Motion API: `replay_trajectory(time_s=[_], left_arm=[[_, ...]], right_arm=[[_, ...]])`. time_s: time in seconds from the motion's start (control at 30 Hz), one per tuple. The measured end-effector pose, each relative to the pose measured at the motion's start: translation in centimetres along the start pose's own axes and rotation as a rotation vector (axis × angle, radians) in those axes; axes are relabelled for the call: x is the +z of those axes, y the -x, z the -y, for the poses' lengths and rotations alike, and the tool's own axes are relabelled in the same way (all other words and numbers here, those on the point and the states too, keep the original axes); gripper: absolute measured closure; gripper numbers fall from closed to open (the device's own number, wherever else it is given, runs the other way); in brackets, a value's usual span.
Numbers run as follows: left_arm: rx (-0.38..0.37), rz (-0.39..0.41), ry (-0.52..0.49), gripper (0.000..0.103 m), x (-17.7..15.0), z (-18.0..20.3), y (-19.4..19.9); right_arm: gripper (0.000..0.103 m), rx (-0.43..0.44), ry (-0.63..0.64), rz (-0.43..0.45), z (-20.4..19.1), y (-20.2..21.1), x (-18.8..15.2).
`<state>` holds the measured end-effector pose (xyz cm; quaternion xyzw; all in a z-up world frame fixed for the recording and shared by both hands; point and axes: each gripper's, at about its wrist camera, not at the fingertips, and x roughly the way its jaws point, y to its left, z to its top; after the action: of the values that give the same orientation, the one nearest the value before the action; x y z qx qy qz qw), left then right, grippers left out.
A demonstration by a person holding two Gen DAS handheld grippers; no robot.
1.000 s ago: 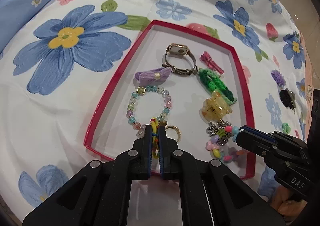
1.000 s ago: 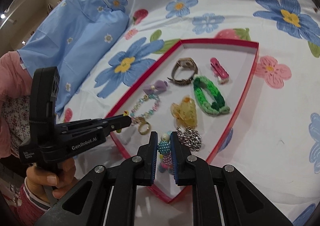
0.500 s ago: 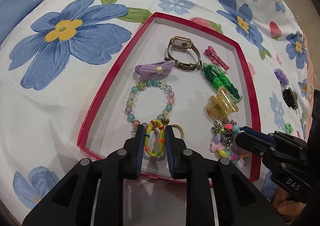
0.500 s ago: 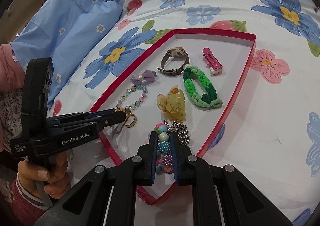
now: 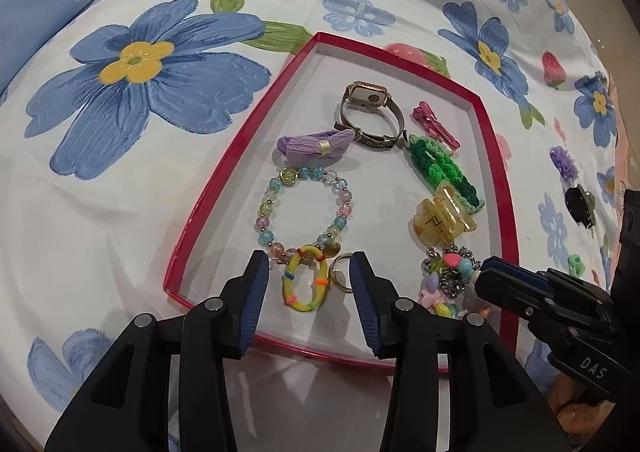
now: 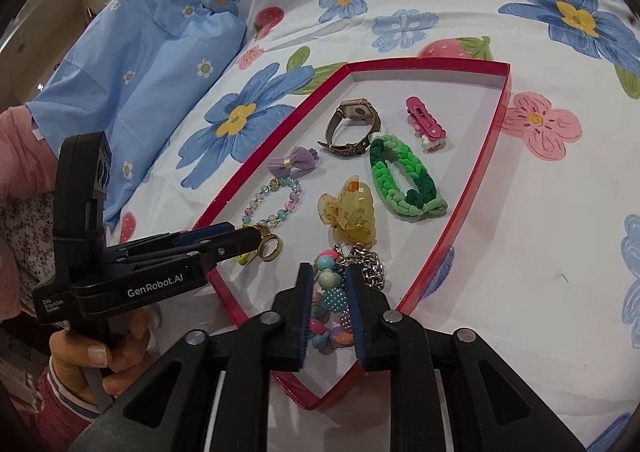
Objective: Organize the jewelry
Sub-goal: 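Open both grippers to release the hair tie and beaded keychain in the tray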
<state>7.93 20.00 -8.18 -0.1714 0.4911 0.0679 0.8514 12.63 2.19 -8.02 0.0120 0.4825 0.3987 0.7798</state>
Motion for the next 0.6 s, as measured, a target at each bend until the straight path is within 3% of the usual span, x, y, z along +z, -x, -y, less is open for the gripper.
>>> replay_trajectory(time_s=[0.17, 0.3, 0.47, 0.6], left_arm=[[-0.012, 0.016, 0.017, 0.057, -0.2, -0.2, 0.8], [-0.031, 0.049, 0.047, 0.048, -0.4, -0.7, 2.2], [-0.065, 0.083, 0.11, 0.028, -0.8, -1.8, 4.0], [-0.07, 0.102, 0.145, 0.026, -1.6, -2.5, 5.2]], right_arm=[[0.068, 0.017, -0.005, 0.023, -0.1, 0.8, 0.0], [0.066, 0.022, -0.016, 0.056, 0.0, 1.9, 0.0], [0.057, 0.059, -0.037, 0.094, 0.3, 3.2, 0.1], [0.048, 0.068, -0.04, 0.128, 0.2, 4.0, -0.1]])
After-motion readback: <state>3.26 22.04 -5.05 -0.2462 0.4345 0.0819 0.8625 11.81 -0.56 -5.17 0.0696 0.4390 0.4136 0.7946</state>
